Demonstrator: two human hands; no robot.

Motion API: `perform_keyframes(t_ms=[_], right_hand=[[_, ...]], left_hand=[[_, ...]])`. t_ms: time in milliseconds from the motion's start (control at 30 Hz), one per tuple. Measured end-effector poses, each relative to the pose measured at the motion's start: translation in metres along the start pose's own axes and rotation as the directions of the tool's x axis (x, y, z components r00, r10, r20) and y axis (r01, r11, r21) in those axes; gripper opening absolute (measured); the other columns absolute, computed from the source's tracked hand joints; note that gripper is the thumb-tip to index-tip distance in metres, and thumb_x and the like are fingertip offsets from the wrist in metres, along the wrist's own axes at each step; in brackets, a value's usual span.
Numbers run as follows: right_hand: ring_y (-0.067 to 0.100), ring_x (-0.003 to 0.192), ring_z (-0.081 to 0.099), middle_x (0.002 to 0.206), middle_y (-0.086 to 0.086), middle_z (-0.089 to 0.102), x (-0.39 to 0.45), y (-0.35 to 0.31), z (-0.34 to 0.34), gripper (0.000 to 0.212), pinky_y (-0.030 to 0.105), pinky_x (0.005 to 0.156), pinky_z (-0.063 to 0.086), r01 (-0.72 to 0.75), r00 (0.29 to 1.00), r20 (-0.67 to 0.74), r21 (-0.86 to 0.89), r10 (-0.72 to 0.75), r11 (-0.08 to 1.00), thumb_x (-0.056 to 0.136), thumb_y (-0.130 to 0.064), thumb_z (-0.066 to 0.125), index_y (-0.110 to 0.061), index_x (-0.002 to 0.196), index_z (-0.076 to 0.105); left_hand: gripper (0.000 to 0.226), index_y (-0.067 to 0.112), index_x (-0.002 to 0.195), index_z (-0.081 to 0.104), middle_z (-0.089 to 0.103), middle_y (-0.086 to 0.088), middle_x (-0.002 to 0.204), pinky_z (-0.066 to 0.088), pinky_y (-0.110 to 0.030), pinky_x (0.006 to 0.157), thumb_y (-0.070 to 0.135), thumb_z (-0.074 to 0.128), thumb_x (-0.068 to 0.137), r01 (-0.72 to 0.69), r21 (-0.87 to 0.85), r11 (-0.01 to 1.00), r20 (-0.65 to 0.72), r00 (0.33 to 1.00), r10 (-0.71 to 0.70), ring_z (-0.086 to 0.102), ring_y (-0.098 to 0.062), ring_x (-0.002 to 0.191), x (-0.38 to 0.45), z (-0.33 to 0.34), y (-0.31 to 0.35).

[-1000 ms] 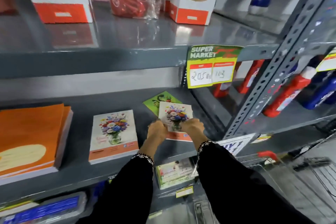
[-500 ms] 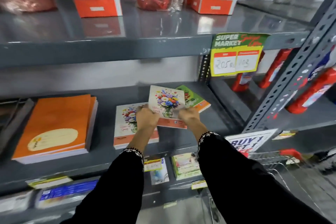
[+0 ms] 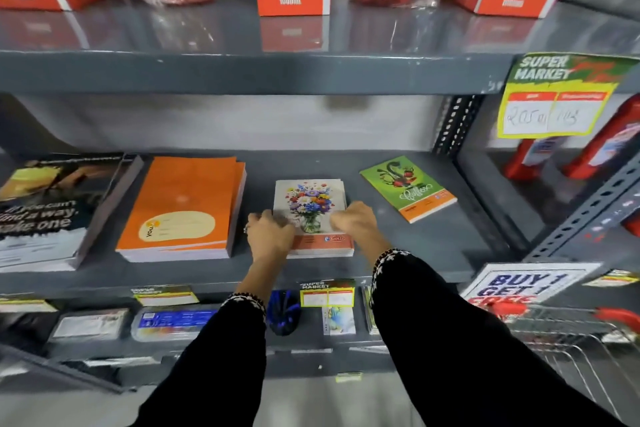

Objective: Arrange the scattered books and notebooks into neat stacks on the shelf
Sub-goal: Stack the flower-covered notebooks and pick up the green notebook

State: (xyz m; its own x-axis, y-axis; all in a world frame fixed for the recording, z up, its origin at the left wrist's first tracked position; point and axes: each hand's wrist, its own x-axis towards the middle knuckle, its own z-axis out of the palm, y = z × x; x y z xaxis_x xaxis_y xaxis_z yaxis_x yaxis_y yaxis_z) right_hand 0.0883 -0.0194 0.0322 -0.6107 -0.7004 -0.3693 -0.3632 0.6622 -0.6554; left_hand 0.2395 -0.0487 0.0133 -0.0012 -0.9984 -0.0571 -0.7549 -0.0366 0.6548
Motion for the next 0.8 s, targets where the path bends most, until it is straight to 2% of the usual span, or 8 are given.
perform_keyframes(t_ms=[67, 133, 300, 367, 500, 600, 700, 800], right_hand=[[0.03, 0.109, 0.065, 0.099, 0.016, 0.067, 0.011, 0.004, -0.015, 0.022, 0.029, 0.077, 0.05, -0.025, 0.999, -0.042, 0.054, 0.027, 0.998, 0.076, -0.019, 0.063, -0.003, 0.09, 0.064], [0.032, 0.111, 0.064, 0.11, 0.019, 0.069, 0.026, 0.015, -0.035, 0.033, 0.031, 0.084, 0.052, -0.029, 0.989, -0.143, 0.089, 0.042, 0.996, 0.079, -0.02, 0.06, 0.002, 0.103, 0.066], [0.033, 0.125, 0.052, 0.132, 0.02, 0.058, 0.073, 0.065, -0.091, 0.046, 0.038, 0.103, 0.045, -0.105, 0.953, -0.289, -0.04, 0.089, 0.994, 0.082, -0.02, 0.057, 0.001, 0.124, 0.056], [0.033, 0.131, 0.045, 0.139, 0.019, 0.049, 0.088, 0.079, -0.109, 0.053, 0.04, 0.108, 0.04, -0.132, 0.949, -0.3, -0.113, 0.093, 0.985, 0.085, -0.022, 0.055, 0.0, 0.132, 0.048], [0.035, 0.138, 0.034, 0.148, 0.019, 0.036, 0.114, 0.093, -0.131, 0.057, 0.045, 0.115, 0.031, -0.15, 0.978, -0.182, -0.249, 0.106, 0.957, 0.09, -0.019, 0.044, 0.001, 0.143, 0.031], [0.035, 0.139, 0.032, 0.15, 0.019, 0.034, 0.125, 0.099, -0.135, 0.058, 0.045, 0.116, 0.029, -0.125, 0.988, -0.128, -0.349, 0.085, 0.929, 0.09, -0.019, 0.042, -0.001, 0.144, 0.031], [0.034, 0.139, 0.033, 0.15, 0.016, 0.035, 0.121, 0.097, -0.139, 0.061, 0.043, 0.115, 0.029, -0.169, 0.981, -0.143, -0.328, 0.128, 0.929, 0.088, -0.024, 0.045, -0.004, 0.144, 0.032], [0.034, 0.137, 0.035, 0.149, 0.016, 0.038, 0.112, 0.1, -0.142, 0.06, 0.042, 0.114, 0.032, -0.22, 0.97, -0.169, -0.3, 0.175, 0.928, 0.087, -0.027, 0.047, -0.006, 0.142, 0.038]], left_hand=[[0.042, 0.0, 0.12, 0.055, 0.051, -0.023, 0.125, 0.043, -0.043, 0.097, 0.019, 0.057, 0.083, -0.05, -0.045, 0.998, -0.1, 0.994, 0.046, 0.048, -0.04, 0.114, 0.0, 0.006, 0.012], [0.041, 0.002, 0.122, 0.055, 0.051, -0.022, 0.126, 0.044, -0.042, 0.098, 0.015, 0.059, 0.083, -0.093, -0.119, 0.989, -0.118, 0.99, 0.079, 0.051, -0.038, 0.113, 0.002, 0.016, 0.034], [0.019, -0.005, 0.099, 0.063, 0.066, -0.027, 0.1, 0.047, -0.038, 0.084, 0.002, 0.054, 0.084, -0.145, -0.285, 0.948, 0.056, 0.984, 0.168, 0.061, -0.037, 0.094, -0.006, 0.072, 0.107], [0.016, -0.003, 0.097, 0.063, 0.066, -0.025, 0.098, 0.049, -0.039, 0.085, 0.005, 0.053, 0.088, -0.083, -0.336, 0.938, 0.2, 0.967, 0.157, 0.061, -0.035, 0.092, -0.015, 0.096, 0.127], [0.028, -0.005, 0.111, 0.058, 0.062, -0.024, 0.118, 0.048, -0.038, 0.081, 0.015, 0.05, 0.093, 0.102, -0.328, 0.939, 0.439, 0.897, 0.056, 0.06, -0.037, 0.107, -0.025, 0.132, 0.152], [0.029, -0.007, 0.111, 0.058, 0.062, -0.027, 0.117, 0.05, -0.043, 0.085, 0.013, 0.047, 0.094, 0.142, -0.348, 0.927, 0.453, 0.891, 0.033, 0.06, -0.039, 0.106, -0.027, 0.142, 0.161], [0.031, -0.006, 0.114, 0.058, 0.062, -0.025, 0.118, 0.05, -0.04, 0.083, 0.013, 0.048, 0.093, 0.192, -0.373, 0.908, 0.463, 0.886, 0.003, 0.06, -0.037, 0.107, -0.028, 0.144, 0.165], [0.033, -0.003, 0.117, 0.059, 0.063, -0.023, 0.12, 0.051, -0.041, 0.093, 0.015, 0.055, 0.089, 0.249, -0.395, 0.884, 0.466, 0.884, -0.041, 0.06, -0.037, 0.11, -0.029, 0.143, 0.163]])
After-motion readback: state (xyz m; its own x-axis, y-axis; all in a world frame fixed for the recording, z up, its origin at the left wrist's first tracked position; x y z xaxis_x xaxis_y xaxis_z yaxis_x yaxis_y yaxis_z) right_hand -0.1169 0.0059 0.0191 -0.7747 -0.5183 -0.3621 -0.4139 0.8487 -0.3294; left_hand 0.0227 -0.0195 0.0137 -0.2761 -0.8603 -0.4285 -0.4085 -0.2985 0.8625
